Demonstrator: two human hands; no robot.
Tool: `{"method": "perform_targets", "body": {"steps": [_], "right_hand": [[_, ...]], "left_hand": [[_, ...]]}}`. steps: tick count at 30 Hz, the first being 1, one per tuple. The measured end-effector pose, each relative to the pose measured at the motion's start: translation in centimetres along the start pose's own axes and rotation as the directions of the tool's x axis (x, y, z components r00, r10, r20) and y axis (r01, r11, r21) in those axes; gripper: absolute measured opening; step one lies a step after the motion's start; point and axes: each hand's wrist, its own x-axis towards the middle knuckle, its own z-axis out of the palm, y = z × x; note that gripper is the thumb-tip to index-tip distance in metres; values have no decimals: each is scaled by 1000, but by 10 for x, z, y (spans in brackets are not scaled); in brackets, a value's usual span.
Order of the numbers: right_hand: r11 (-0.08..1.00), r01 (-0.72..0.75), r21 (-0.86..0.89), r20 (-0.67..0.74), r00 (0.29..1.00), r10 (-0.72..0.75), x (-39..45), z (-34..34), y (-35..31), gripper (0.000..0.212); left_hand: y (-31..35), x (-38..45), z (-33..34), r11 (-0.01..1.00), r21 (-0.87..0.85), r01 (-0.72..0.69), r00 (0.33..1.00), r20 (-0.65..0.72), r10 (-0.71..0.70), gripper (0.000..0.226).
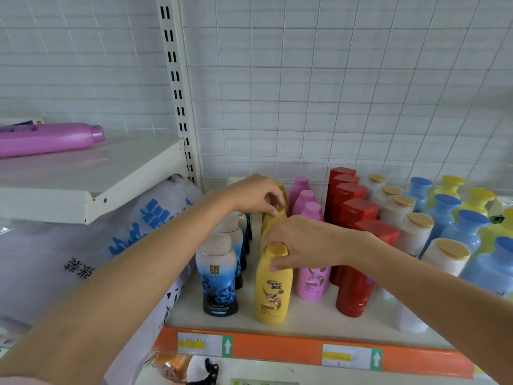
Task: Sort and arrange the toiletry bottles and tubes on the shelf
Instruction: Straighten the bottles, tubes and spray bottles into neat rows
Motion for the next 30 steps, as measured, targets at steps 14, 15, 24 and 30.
{"method": "perform_targets", "body": {"steps": [14, 15, 24, 30], "right_hand": [[984, -98, 150, -17, 995, 102, -13, -26, 19, 43], [979, -126, 162, -58, 989, 137, -19, -33, 27, 35], [947, -287, -145, -66, 958, 280, -43, -39, 60, 32], [955, -274, -111, -23, 962, 273, -34, -25, 60, 32]], "left_hand": [[-2, 11, -7, 999, -37, 0, 999, -42, -2, 22], [-3, 15, -8, 999, -39, 3, 998, -62, -6, 20], [-4, 77, 0, 998, -28, 58, 988, -144, -61, 24], [-8, 118, 8, 994, 74, 75, 997, -8, -75, 42]]}}
